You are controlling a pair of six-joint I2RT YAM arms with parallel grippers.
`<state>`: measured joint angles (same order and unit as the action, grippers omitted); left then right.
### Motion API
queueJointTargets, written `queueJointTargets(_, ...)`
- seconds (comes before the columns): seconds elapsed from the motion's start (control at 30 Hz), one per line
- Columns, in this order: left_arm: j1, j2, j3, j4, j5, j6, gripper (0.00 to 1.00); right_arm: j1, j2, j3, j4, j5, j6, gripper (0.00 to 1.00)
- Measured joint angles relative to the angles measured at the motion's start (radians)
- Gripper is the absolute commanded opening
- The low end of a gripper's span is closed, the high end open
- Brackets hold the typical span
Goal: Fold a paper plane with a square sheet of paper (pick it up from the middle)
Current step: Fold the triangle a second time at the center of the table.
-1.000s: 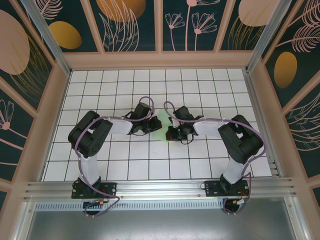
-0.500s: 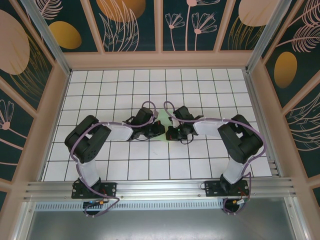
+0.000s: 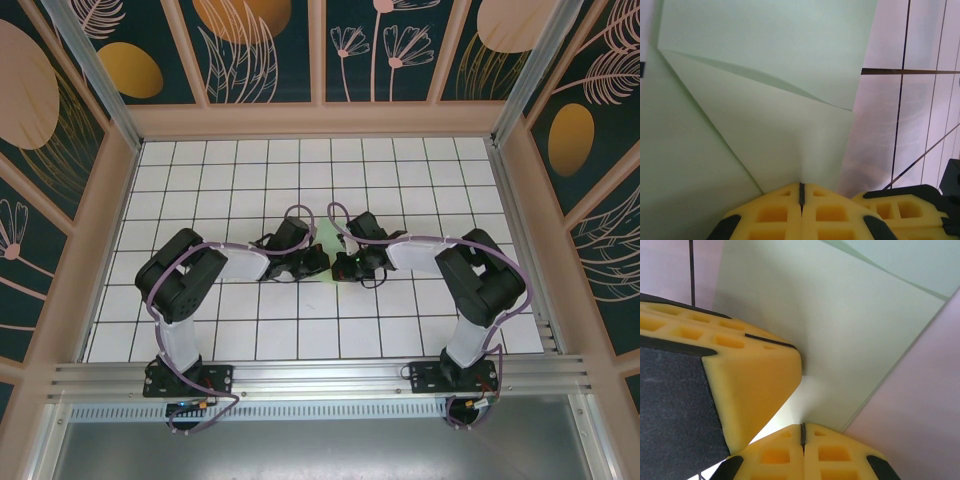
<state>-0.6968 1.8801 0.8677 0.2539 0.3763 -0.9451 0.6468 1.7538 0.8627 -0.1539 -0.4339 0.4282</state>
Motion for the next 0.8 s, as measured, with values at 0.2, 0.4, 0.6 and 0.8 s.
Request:
queueJointTargets(0.2, 0.000, 0.010, 0.057, -0.094, -0.016, 0.047, 0.03, 0.000, 0.003, 0.000, -0.003, 0.003, 0.000, 0.03)
queueJointTargets(0.4, 0.032, 0.028, 0.085, -0.121, 0.020, 0.106, 0.04, 0.000, 0.003, -0.008, 0.006, 0.008, 0.000, 0.03)
queueJointTargets(0.6, 0.102, 0.042, 0.095, -0.117, 0.043, 0.161, 0.04, -0.002, 0.003, -0.020, 0.024, 0.008, 0.000, 0.03)
queueJointTargets(0.8, 0.134, 0.070, 0.143, -0.151, 0.062, 0.191, 0.03, -0.004, 0.007, -0.025, 0.048, 0.010, 0.000, 0.03)
